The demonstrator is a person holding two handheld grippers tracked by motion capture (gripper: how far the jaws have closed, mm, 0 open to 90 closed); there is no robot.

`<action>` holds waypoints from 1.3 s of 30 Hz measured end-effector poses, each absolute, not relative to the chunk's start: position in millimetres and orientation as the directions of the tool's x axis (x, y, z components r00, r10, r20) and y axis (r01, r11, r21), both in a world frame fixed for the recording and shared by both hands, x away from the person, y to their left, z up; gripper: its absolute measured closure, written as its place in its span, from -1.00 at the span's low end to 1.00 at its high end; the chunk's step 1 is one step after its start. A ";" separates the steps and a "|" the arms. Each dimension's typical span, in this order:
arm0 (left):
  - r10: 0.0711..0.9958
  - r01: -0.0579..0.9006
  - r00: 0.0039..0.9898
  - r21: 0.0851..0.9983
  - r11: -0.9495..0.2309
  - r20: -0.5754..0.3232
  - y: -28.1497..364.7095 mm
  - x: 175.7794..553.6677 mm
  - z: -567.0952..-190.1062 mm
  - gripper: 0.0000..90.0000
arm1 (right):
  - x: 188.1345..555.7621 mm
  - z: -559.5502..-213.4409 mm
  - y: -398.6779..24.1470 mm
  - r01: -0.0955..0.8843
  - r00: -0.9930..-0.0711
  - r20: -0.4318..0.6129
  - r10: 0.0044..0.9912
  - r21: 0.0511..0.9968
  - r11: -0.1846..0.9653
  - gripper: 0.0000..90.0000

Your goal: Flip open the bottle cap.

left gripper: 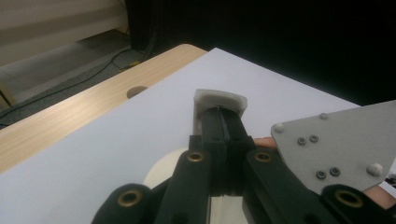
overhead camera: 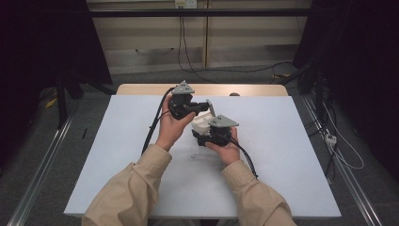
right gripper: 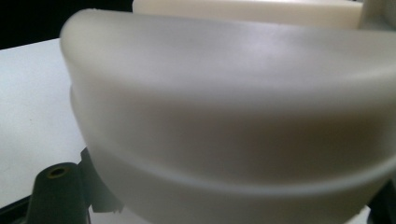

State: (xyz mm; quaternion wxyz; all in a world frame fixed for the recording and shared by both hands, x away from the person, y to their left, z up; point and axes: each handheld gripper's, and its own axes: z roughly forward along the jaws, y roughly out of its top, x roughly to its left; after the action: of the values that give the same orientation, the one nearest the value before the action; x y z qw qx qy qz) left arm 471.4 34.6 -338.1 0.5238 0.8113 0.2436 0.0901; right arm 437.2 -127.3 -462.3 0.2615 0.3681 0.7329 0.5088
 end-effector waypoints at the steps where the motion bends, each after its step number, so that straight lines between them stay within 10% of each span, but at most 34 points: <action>1: 0.489 0.297 0.866 0.894 -0.336 -0.104 34.2 471.7 -337.6 1.00 | 437.2 -462.3 -127.3 0.273 -0.592 -0.009 0.806 0.938 0.212 -0.58; 39: 0.476 0.302 0.873 0.885 -0.353 -0.108 18.4 482.2 -334.4 1.00 | 437.6 -462.3 -127.8 0.280 -0.590 0.000 0.807 0.938 0.205 -0.58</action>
State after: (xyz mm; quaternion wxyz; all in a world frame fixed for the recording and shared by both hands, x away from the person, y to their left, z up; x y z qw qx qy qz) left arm 482.2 18.4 -334.4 0.5165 0.8183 0.2378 0.0844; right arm 437.6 -127.8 -462.3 0.2588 0.3713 0.7317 0.5096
